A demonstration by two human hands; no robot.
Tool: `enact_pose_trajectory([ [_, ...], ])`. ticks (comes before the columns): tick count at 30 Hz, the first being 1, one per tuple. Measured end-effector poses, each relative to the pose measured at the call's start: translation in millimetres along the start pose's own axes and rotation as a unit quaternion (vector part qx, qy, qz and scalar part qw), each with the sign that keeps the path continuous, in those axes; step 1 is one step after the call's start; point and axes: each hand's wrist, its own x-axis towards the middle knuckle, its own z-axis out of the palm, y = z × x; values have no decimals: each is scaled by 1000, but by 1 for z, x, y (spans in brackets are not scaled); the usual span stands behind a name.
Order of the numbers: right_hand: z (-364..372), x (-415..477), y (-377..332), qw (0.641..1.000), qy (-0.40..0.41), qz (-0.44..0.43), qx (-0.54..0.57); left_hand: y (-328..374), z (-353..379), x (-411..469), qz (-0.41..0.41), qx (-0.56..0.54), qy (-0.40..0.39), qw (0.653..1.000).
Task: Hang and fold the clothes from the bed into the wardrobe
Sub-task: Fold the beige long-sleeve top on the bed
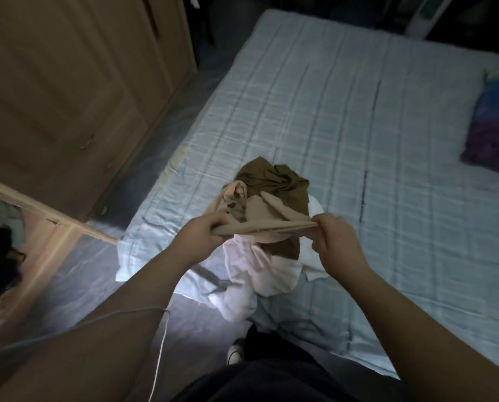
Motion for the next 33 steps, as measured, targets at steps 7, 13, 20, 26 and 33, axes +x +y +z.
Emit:
enact_pose_trajectory([
  [7, -36, -58, -52, 973, 79, 149, 155, 52, -20, -46, 67, -180, 50, 980],
  [13, -92, -87, -59, 938, 185, 162, 244, 148, -29, -56, 198, -139, 61, 968],
  [20, -182, -115, -36, 935, 78, 67, 340, 276, -9, -73, 301, -119, 2, 946],
  [26, -255, -133, 5, 926, 92, 4, 366, 377, 57, -85, 343, -86, -54, 934],
  [33, -342, -170, 120, 952, 206, 36, 224, 472, 166, -83, 320, -44, -69, 944],
])
